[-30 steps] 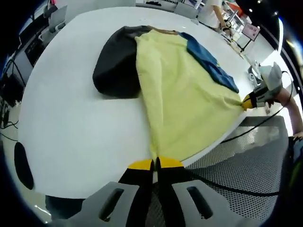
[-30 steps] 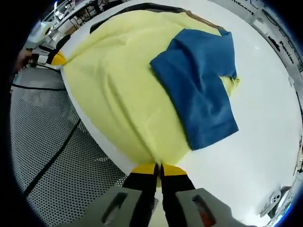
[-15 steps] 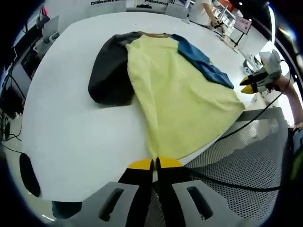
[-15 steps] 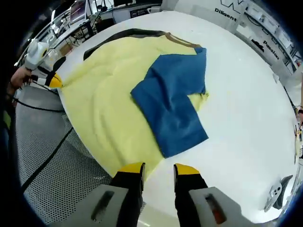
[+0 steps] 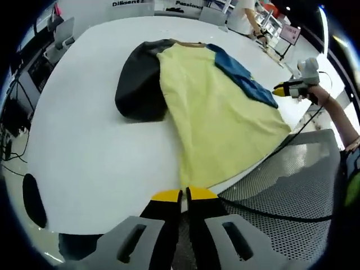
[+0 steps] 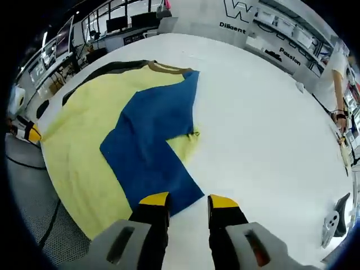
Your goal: Fold the garment on the visible template until the final outline fits inside the template.
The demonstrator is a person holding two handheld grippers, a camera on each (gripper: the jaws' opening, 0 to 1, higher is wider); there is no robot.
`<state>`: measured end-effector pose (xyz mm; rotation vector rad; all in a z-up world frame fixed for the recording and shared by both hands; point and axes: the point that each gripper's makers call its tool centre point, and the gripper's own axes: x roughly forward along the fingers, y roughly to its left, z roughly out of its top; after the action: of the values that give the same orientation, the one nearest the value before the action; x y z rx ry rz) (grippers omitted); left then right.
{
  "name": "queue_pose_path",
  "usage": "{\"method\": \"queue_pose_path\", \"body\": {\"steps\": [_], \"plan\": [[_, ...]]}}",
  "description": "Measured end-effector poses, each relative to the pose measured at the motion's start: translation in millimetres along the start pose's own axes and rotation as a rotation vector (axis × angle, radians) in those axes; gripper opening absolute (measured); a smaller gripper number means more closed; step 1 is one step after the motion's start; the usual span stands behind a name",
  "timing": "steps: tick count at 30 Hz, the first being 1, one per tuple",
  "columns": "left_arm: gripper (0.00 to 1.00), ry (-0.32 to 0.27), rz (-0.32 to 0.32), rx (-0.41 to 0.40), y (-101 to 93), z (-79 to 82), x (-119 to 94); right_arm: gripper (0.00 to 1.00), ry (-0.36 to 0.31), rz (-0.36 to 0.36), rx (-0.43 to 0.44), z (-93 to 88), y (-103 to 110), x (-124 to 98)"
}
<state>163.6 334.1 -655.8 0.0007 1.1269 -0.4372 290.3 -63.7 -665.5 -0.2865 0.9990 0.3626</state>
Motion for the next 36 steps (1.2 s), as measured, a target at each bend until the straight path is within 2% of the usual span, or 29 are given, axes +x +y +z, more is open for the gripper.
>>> {"method": "queue_pose_path", "body": {"steps": [5, 10, 22, 24, 28, 31, 33, 36], "plan": [[0.0, -0.016, 0.031, 0.008, 8.9, 3.3, -8, 0.21, 0.019, 0.004, -0.004, -0.6, -3, 9], [0.0, -0.045, 0.055, 0.006, 16.2, 13.2, -14, 0.2, 0.043, 0.023, 0.007, -4.5, -4, 14], [0.0, -0.08, 0.082, 0.03, 16.9, 24.3, -16, 0.07, 0.053, 0.039, 0.022, -5.8, 2, 18], [0.0, -0.094, 0.078, 0.028, 15.8, 27.6, -17, 0.01, 0.054, 0.042, 0.011, -5.6, 5, 18], [0.0, -0.106, 0.09, 0.04, 15.9, 31.0, -16, 0.0, 0.053, 0.056, 0.018, -5.3, 8, 17], [0.0, -0.109, 0.086, 0.036, 13.6, 31.6, -15, 0.0, 0.023, 0.065, 0.042, 0.2, 7, 8], [0.0, -0.102, 0.085, 0.052, 11.3, 31.0, -14, 0.0, -0.027, 0.051, 0.065, 10.2, 4, -3], [0.0, -0.101, 0.088, 0.055, 11.5, 31.4, -13, 0.0, -0.056, 0.049, 0.068, 19.9, 1, -15]]}}
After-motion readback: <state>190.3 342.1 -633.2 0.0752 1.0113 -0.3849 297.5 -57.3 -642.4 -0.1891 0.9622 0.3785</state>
